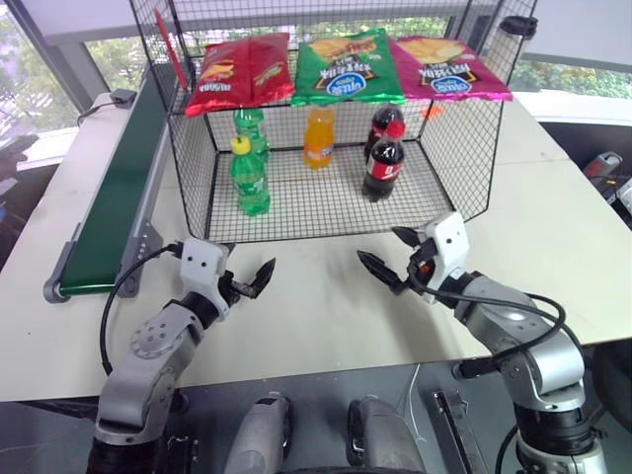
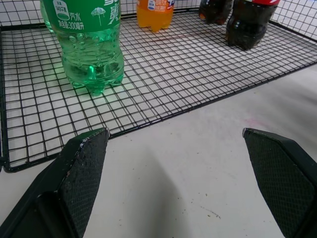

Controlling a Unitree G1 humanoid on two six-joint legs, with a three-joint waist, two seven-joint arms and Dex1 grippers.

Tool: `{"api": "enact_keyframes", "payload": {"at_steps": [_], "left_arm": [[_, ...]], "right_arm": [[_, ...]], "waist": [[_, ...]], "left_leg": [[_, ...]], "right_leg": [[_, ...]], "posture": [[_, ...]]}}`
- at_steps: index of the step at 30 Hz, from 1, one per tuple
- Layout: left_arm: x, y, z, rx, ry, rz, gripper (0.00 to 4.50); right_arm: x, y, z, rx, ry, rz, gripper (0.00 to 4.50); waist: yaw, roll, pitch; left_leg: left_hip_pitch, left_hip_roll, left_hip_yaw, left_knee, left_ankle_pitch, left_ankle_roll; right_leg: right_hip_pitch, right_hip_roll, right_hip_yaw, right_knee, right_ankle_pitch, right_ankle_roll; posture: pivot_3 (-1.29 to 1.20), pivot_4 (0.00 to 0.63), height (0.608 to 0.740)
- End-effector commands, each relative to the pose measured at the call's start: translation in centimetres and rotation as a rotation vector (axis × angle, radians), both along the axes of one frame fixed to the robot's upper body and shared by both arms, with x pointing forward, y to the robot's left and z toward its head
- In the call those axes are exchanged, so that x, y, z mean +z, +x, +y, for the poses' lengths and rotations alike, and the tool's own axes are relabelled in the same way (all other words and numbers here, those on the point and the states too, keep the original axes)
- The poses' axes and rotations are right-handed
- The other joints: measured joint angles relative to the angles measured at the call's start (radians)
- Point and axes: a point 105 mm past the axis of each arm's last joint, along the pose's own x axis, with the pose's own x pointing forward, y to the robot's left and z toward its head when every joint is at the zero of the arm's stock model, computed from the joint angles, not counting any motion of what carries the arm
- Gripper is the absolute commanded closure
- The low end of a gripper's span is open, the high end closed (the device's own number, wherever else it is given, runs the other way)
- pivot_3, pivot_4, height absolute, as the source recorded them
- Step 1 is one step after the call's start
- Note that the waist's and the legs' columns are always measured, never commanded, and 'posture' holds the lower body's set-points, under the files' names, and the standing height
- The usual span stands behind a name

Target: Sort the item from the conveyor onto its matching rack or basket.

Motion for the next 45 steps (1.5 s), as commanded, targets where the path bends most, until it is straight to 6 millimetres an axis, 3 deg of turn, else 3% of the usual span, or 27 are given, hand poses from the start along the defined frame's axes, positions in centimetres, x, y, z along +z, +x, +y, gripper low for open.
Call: {"api": "enact_keyframes", "payload": {"at_steps": [1, 33, 40, 45], "left_arm": [[1.0, -0.3, -0.3, -0.02, 0.002, -0.044, 0.0], [0.8, -0.3, -0.4, -0.022, 0.005, -0.029, 0.0], [2.2, 0.2, 1.4, 0.085, -0.016, -0.062, 0.0], [4.6, 0.3, 3.2, 0.173, 0.005, -0.129, 0.0]], "right_arm": [[1.2, -0.2, 0.2, 0.011, 0.006, -0.044, 0.06], [0.6, -1.0, 0.4, 0.051, 0.006, -0.027, 0.06], [0.7, -2.3, 1.4, 0.206, -0.037, -0.029, 0.06], [1.9, -3.2, 2.3, 0.344, -0.048, -0.071, 0.06]], "waist": [[0.0, 0.0, 0.0], [0.0, 0.0, 0.0], [0.0, 0.0, 0.0], [0.0, -0.001, 0.0]], "left_leg": [[0.0, 0.0, 0.0, 0.0, 0.0, 0.0], [0.0, 0.0, 0.0, 0.0, 0.0, 0.0], [0.0, 0.0, 0.0, 0.0, 0.0, 0.0], [0.0, 0.0, 0.0, 0.0, 0.0, 0.0]], "right_leg": [[0.0, 0.0, 0.0, 0.0, 0.0, 0.0], [0.0, 0.0, 0.0, -0.001, 0.0, 0.0], [0.0, 0.0, 0.0, -0.001, 0.0, 0.0], [0.0, 0.0, 0.0, -0.001, 0.0, 0.0]], "posture": [[0.0, 0.15, 0.739], [0.0, 0.15, 0.739], [0.0, 0.15, 0.739], [0.0, 0.15, 0.739]]}}
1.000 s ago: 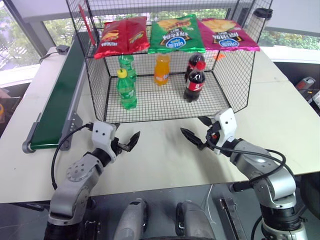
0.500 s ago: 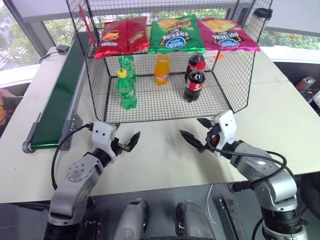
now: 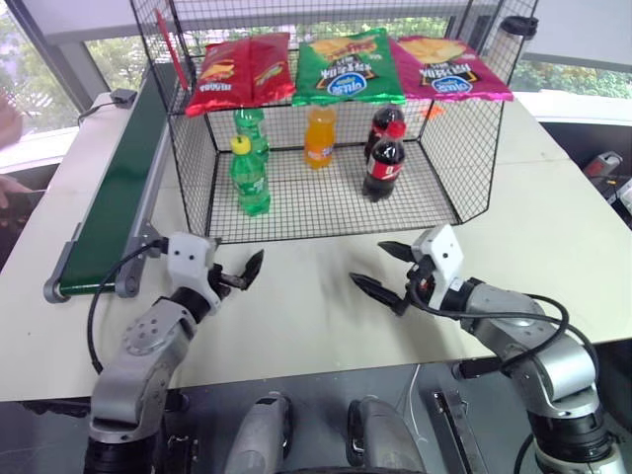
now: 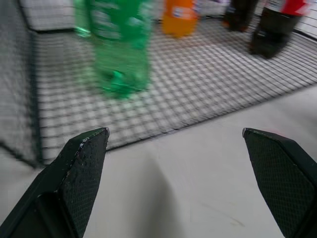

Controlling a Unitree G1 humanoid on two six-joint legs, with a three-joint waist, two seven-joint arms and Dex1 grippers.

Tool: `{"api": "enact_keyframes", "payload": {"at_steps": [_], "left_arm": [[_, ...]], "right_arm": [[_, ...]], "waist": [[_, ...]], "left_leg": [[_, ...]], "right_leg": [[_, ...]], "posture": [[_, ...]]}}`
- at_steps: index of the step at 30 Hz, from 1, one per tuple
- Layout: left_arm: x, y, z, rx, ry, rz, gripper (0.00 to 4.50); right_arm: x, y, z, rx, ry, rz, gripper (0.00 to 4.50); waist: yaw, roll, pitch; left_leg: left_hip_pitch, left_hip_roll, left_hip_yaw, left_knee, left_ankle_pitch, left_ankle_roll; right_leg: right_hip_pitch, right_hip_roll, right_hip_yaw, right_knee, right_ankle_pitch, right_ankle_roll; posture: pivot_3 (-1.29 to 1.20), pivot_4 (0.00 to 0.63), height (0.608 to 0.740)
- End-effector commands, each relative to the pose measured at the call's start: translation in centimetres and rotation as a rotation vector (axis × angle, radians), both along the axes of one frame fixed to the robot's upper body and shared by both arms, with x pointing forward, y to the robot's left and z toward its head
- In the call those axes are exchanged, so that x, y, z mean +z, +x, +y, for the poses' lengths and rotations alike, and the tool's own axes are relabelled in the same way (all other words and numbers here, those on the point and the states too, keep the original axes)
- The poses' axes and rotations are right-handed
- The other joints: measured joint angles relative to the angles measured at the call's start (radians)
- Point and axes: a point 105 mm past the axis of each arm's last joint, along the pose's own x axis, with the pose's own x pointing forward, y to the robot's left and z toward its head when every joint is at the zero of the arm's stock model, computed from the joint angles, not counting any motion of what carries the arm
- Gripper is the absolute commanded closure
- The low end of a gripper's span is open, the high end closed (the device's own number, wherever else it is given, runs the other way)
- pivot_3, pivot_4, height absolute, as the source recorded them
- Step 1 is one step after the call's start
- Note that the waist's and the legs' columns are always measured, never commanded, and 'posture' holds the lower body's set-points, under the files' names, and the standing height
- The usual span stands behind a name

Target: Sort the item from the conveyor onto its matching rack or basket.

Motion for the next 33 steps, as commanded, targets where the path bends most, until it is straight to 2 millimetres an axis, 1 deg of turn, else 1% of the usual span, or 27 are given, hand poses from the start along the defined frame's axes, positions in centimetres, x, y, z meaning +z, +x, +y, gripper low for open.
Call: {"api": "enact_keyframes", "payload": {"at_steps": [1, 7, 9, 12, 14, 16, 19, 22, 25, 28, 33], "left_arm": [[3.5, -0.3, 1.3, 0.064, 0.02, -0.115, 0.0], [7.1, -0.5, 4.4, 0.202, 0.037, -0.207, 0.0], [7.8, -0.4, 4.8, 0.22, 0.033, -0.222, 0.0], [8.5, -0.5, 6.3, 0.28, 0.025, -0.219, 0.0], [8.2, -0.8, 7.6, 0.325, 0.022, -0.198, 0.0], [7.5, -1.4, 8.5, 0.351, 0.031, -0.17, 0.0], [6.4, -2.3, 9.5, 0.368, 0.032, -0.131, 0.0], [6.1, -2.9, 10.6, 0.394, 0.035, -0.113, 0.0], [5.9, -3.3, 11.6, 0.414, 0.04, -0.103, 0.0], [5.3, -3.7, 12.6, 0.424, 0.033, -0.076, 0.0], [4.4, -4.1, 13.7, 0.424, 0.048, -0.044, 0.0]], "right_arm": [[2.3, -0.8, 1.4, 0.114, 0.019, -0.1, 0.06], [2.7, -1.5, 2.8, 0.232, 0.04, -0.096, 0.06], [2.7, -1.5, 3.0, 0.242, 0.04, -0.096, 0.06], [2.7, -1.4, 3.4, 0.266, 0.044, -0.094, 0.06], [2.9, -1.5, 3.7, 0.287, 0.049, -0.095, 0.06], [3.1, -1.7, 4.0, 0.309, 0.055, -0.099, 0.06], [3.3, -1.7, 4.1, 0.325, 0.058, -0.105, 0.06], [3.5, -1.5, 4.1, 0.328, 0.061, -0.11, 0.06], [3.6, -1.4, 4.2, 0.327, 0.061, -0.114, 0.06], [3.5, -1.4, 4.2, 0.328, 0.057, -0.118, 0.06], [3.4, -1.4, 4.4, 0.33, 0.05, -0.124, 0.06]], "waist": [[0.0, 0.0, 0.0], [0.0, 0.0, 0.0], [0.001, -0.001, 0.0], [0.001, -0.002, 0.0], [0.0, -0.002, 0.0], [-0.002, -0.002, 0.0], [-0.001, -0.002, 0.0], [0.003, -0.003, 0.0], [0.003, -0.003, 0.0], [0.001, -0.003, 0.0], [0.0, -0.003, 0.0]], "left_leg": [[0.0, 0.0, 0.0, 0.0, 0.0, 0.0], [0.0, 0.0, 0.0, 0.0, 0.0, 0.0], [0.0, 0.0, 0.0, 0.0, 0.0, 0.0], [0.0, 0.0, 0.0, 0.001, 0.0, 0.0], [0.0, 0.0, 0.0, 0.0, 0.0, 0.0], [0.0, 0.0, 0.0, 0.0, 0.0, 0.0], [0.0, 0.001, 0.0, -0.001, 0.0, 0.0], [0.0, 0.001, 0.0, 0.0, 0.0, 0.0], [0.0, 0.001, 0.0, 0.0, 0.0, 0.0], [0.0, 0.001, 0.0, 0.0, 0.0, 0.0], [0.0, 0.001, 0.0, -0.002, 0.0, 0.0]], "right_leg": [[0.0, 0.0, 0.0, 0.0, 0.0, 0.0], [0.0, 0.001, 0.0, -0.001, 0.0, 0.0], [0.0, 0.001, 0.0, -0.001, 0.0, 0.0], [0.001, 0.001, 0.0, -0.001, 0.0, 0.0], [0.001, 0.001, 0.0, -0.001, 0.0, 0.0], [0.0, 0.001, 0.0, -0.001, 0.0, 0.0], [0.0, 0.001, 0.0, -0.001, 0.0, 0.0], [0.0, 0.001, 0.0, -0.001, 0.0, 0.0], [0.001, 0.001, 0.0, -0.003, 0.0, -0.001], [0.001, -0.001, 0.0, -0.004, 0.001, -0.001], [0.001, -0.001, 0.0, -0.005, 0.001, -0.001]], "posture": [[0.0, 0.15, 0.739], [0.0, 0.15, 0.739], [0.0, 0.15, 0.739], [0.0, 0.15, 0.739], [0.0, 0.15, 0.739], [0.0, 0.15, 0.739], [0.0, 0.15, 0.739], [0.0, 0.15, 0.739], [0.0, 0.15, 0.739], [0.0, 0.15, 0.739], [0.0, 0.15, 0.739]]}}
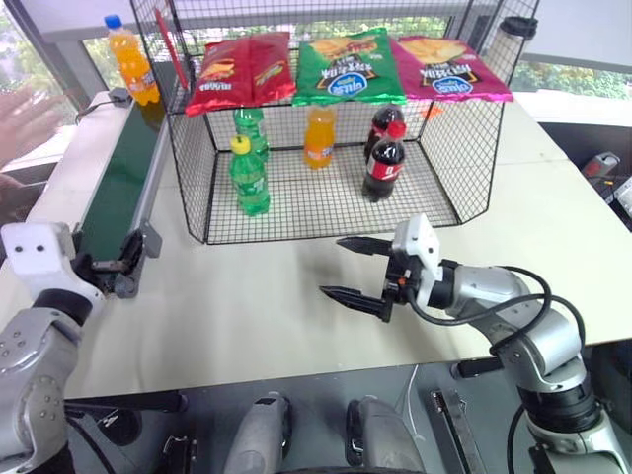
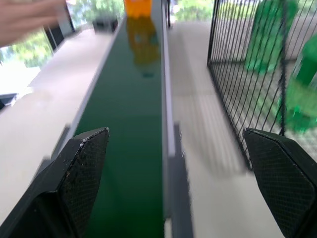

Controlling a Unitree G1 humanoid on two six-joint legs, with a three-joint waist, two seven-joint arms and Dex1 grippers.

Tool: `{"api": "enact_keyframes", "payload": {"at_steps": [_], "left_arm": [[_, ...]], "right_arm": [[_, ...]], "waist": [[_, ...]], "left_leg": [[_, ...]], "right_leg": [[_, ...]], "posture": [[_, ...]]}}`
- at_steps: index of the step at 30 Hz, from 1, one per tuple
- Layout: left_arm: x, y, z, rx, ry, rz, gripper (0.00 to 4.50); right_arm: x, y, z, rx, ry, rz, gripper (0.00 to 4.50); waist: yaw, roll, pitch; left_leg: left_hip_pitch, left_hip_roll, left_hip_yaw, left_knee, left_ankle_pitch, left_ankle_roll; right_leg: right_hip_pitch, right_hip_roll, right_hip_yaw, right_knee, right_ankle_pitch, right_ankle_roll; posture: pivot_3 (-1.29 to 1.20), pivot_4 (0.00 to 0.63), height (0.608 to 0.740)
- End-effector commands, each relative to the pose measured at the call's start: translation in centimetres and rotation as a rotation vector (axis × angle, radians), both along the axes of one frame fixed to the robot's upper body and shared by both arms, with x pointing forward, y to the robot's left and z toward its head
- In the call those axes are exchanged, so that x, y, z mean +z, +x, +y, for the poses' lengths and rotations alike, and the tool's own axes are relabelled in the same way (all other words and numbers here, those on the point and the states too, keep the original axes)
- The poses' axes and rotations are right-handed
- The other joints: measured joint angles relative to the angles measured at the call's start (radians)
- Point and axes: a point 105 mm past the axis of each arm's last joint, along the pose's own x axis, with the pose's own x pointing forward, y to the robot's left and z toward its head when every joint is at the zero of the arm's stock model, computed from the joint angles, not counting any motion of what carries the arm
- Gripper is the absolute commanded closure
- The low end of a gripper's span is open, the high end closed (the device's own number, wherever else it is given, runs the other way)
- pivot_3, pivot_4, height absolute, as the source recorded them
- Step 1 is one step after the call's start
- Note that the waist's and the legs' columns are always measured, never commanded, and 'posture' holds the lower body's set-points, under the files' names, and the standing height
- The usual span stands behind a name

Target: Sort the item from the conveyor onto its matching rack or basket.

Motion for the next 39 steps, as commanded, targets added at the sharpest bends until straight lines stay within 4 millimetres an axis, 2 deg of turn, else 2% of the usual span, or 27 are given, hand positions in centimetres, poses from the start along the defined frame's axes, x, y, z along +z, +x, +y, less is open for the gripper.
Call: {"api": "enact_keyframes", "payload": {"at_steps": [1, 14, 22, 39], "left_arm": [[0.9, -0.6, 1.0, 0.017, 0.039, -0.035, 0.0], [-0.7, -0.8, 2.1, 0.053, 0.019, -0.013, 0.0], [0.2, -0.5, 3.1, 0.106, 0.027, -0.063, 0.0], [0.1, 0.4, 3.3, 0.109, 0.036, -0.07, 0.0]], "right_arm": [[0.8, -0.3, 0.4, 0.021, 0.012, -0.045, 0.06], [0.2, -0.2, 0.2, 0.008, 0.003, -0.04, 0.06], [0.0, -0.3, 0.0, 0.001, 0.0, -0.037, 0.06], [-0.4, -0.3, -0.1, -0.011, -0.001, -0.031, 0.06]], "waist": [[0.0, 0.0, 0.0], [0.001, 0.0, 0.0], [0.001, 0.0, 0.0], [0.001, 0.0, 0.0]], "left_leg": [[0.0, 0.0, 0.0, 0.0, 0.0, 0.0], [0.0, 0.0, 0.0, 0.0, 0.0, 0.0], [0.0, 0.0, 0.0, 0.0, 0.0, 0.0], [-0.001, 0.0, 0.0, 0.0, -0.001, 0.001]], "right_leg": [[0.0, 0.0, 0.0, 0.0, 0.0, 0.0], [0.0, -0.001, 0.0, -0.002, 0.0, 0.0], [0.0, -0.001, 0.0, -0.003, 0.0, 0.0], [0.0, -0.001, 0.0, -0.003, 0.0, 0.0]], "posture": [[0.0, 0.15, 0.739], [0.0, 0.15, 0.739], [0.0, 0.15, 0.739], [0.0, 0.15, 0.739]]}}
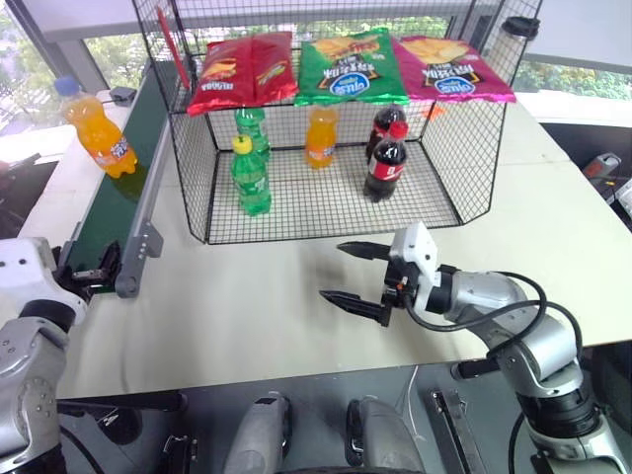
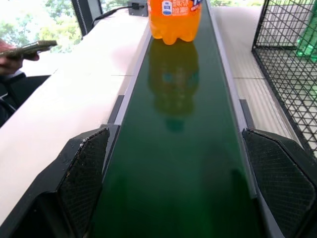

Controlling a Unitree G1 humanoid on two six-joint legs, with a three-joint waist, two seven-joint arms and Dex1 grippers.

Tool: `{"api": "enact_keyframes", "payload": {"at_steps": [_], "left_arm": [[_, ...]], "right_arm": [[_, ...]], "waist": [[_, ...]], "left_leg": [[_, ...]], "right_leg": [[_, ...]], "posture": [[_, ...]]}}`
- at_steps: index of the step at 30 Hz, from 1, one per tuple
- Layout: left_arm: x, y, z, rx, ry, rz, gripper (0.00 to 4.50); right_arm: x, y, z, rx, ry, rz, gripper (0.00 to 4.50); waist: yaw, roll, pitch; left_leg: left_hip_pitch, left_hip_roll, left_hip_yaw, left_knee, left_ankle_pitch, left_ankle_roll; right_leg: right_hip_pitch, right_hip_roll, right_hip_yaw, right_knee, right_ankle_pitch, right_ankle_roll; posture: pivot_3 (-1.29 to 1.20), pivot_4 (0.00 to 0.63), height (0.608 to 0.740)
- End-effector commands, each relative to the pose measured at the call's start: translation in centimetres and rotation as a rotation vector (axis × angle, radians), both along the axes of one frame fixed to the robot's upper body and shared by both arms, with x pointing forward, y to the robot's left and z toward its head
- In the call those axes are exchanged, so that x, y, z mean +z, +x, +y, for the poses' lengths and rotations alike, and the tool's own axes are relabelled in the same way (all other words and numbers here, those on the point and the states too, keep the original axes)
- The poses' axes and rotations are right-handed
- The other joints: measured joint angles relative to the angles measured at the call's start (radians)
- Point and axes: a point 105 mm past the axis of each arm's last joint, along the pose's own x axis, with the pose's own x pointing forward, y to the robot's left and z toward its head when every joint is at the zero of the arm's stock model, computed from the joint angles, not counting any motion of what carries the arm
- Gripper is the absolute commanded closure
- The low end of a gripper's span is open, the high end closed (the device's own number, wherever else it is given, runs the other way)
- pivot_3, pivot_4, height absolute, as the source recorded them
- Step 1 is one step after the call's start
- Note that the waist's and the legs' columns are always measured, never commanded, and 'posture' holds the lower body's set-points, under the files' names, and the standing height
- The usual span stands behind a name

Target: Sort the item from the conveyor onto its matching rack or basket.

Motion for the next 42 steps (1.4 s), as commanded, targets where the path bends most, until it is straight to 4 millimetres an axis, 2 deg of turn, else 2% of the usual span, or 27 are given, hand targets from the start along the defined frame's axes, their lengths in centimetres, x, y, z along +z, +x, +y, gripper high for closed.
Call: {"api": "enact_keyframes", "payload": {"at_steps": [1, 22, 29, 32, 33, 34, 42], "left_arm": [[1.2, 0.0, 0.2, 0.008, 0.044, -0.04, 0.0], [1.9, 1.1, 1.0, 0.037, 0.063, -0.068, 0.0], [0.8, 1.0, 0.5, -0.002, 0.055, -0.026, 0.0], [0.6, 0.6, -0.4, -0.062, 0.019, -0.032, 0.81], [0.6, 0.5, -0.4, -0.067, 0.012, -0.035, 1.31], [0.7, 0.4, -0.6, -0.078, 0.008, -0.043, 1.48], [2.0, 0.5, -1.1, -0.12, 0.012, -0.076, 1.49]], "right_arm": [[0.5, -0.2, 0.0, 0.0, 0.007, -0.036, 0.06], [0.4, -0.3, -0.1, -0.015, 0.005, -0.028, 0.06], [0.5, -0.3, -0.1, -0.019, 0.002, -0.027, 0.06], [0.5, -0.2, -0.2, -0.023, 0.001, -0.027, 0.0], [0.6, -0.1, -0.2, -0.023, 0.001, -0.027, 0.0], [0.6, -0.1, -0.2, -0.024, 0.001, -0.028, 0.0], [0.7, -0.2, -0.1, -0.021, 0.003, -0.028, 0.0]], "waist": [[-0.001, 0.0, 0.0], [-0.001, 0.0, 0.0], [-0.001, 0.0, 0.0], [0.001, 0.0, 0.0], [0.003, 0.0, 0.0], [0.005, 0.0, 0.0], [0.022, 0.0, 0.0]], "left_leg": [[0.0, 0.0, 0.0, 0.0, 0.0, 0.0], [0.0, 0.0, 0.0, 0.0, 0.0, 0.0], [0.0, 0.0, 0.0, 0.0, 0.0, 0.0], [0.0, 0.0, 0.0, 0.0, 0.0, 0.0], [0.0, 0.0, 0.0, 0.0, 0.0, 0.0], [0.0, 0.0, 0.0, 0.0, 0.0, 0.0], [0.0, 0.0, 0.0, 0.001, 0.0, 0.0]], "right_leg": [[0.0, 0.0, 0.0, 0.0, 0.0, 0.0], [0.0, 0.0, 0.0, 0.0, 0.0, 0.001], [0.0, 0.0, 0.0, 0.0, 0.0, 0.001], [0.0, 0.0, 0.0, 0.0, 0.0, 0.001], [0.0, 0.0, 0.0, 0.0, 0.0, 0.001], [0.0, 0.0, 0.0, 0.0, 0.0, 0.001], [0.001, 0.0, 0.0, -0.001, 0.001, 0.0]], "posture": [[0.0, 0.15, 0.739], [0.0, 0.15, 0.739], [0.0, 0.15, 0.739], [0.0, 0.15, 0.739], [0.0, 0.15, 0.739], [0.0, 0.15, 0.739], [0.0, 0.15, 0.739]]}}
